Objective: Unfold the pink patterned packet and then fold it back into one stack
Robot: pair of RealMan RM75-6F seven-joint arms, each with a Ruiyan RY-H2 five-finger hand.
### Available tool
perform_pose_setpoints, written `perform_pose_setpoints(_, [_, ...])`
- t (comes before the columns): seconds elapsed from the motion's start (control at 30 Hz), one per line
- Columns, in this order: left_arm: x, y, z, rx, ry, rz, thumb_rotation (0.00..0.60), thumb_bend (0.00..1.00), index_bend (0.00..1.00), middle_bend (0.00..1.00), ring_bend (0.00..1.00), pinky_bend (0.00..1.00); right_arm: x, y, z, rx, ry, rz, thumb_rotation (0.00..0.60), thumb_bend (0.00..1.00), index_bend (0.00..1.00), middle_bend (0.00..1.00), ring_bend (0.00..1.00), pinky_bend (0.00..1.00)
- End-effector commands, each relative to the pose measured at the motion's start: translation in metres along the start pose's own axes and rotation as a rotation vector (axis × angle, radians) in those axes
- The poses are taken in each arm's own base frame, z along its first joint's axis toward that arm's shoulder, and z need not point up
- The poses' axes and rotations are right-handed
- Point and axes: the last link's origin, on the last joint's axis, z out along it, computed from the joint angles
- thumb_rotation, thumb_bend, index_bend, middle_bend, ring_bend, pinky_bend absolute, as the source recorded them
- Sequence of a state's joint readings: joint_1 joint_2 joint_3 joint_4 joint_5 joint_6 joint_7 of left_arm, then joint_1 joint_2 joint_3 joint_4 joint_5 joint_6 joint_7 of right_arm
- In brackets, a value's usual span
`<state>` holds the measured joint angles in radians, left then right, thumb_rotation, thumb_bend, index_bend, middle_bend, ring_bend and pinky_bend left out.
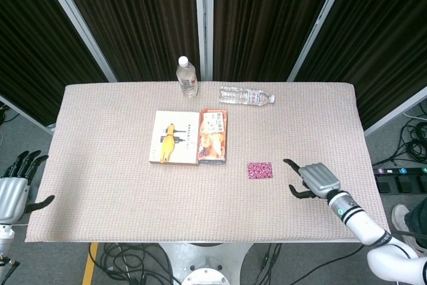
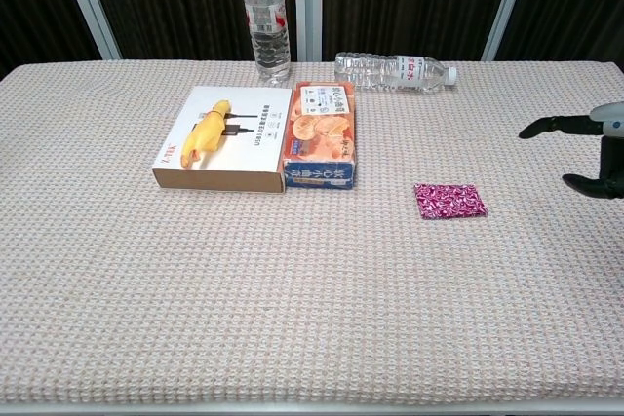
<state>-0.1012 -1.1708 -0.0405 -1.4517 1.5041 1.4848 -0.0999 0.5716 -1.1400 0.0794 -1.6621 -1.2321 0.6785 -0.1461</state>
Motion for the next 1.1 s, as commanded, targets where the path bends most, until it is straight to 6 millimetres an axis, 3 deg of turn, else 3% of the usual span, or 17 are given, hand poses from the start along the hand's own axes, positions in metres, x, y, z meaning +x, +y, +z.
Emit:
perform_pose_setpoints(0.03, [-0.001, 0.0, 0.0, 0.002, -0.005, 0.002, 0.6, 0.0, 0.21, 0.22, 0.09, 0.27, -0.007, -0.011, 0.01, 0.012, -0.036, -0.013, 0.288, 0.42, 0.05, 1.0, 1.0, 1.0])
perform_pose_setpoints(0.37, [-0.003, -0.002, 0.001, 0.004, -0.012, 0.0, 0.6, 0.0, 0.21, 0.22, 0.09, 0.27, -0.023, -0.029, 0.031, 0.01, -0.121, -0.029, 0.283, 0.41, 0.07, 1.0, 1.0, 1.0])
perform_pose_setpoints(1.1, [-0.004, -0.005, -0.001, 0.004, -0.02, -0.036, 0.6, 0.0, 0.21, 0.22, 0.09, 0.27, -0.024, -0.049, 0.068, 0.009, -0.16, -0.026, 0.287, 0.4, 0.1, 1.0, 1.0, 1.0])
